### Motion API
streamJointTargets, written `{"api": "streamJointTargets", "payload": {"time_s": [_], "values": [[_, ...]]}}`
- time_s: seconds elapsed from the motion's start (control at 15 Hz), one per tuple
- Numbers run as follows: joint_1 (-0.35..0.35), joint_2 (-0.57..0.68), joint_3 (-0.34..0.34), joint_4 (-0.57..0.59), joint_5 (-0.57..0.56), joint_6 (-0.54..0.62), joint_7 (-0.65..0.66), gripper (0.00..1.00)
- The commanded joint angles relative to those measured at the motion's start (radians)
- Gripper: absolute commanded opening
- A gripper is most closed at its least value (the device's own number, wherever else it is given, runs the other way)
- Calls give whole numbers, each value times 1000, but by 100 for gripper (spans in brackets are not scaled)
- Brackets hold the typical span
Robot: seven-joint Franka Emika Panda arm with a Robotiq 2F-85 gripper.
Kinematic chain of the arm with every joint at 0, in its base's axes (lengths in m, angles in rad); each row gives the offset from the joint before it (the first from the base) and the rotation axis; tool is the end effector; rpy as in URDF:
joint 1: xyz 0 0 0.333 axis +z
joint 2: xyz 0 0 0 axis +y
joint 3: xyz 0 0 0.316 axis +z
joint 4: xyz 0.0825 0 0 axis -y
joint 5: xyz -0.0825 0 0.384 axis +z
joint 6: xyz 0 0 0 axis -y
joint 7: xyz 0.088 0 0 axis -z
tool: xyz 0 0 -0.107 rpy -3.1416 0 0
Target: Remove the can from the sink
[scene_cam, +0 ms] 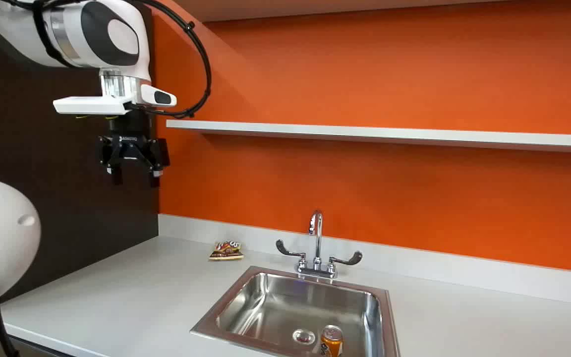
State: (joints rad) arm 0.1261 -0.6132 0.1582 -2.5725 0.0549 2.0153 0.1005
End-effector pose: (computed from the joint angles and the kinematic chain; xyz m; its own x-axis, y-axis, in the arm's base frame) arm 0.3511 0.1076 0.4650 0.9892 0.1356 0.0552 0.1338 -0.9904 0.0347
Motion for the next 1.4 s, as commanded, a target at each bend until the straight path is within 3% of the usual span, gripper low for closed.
{"api": "streamJointTargets", "payload": {"time_s": [0.0,0.47,1.33], "values": [[4,1,-3,2,-2,-2,2,100],[-25,5,-26,0,-17,11,6,100],[-217,67,-180,-6,-131,88,5,100]]}}
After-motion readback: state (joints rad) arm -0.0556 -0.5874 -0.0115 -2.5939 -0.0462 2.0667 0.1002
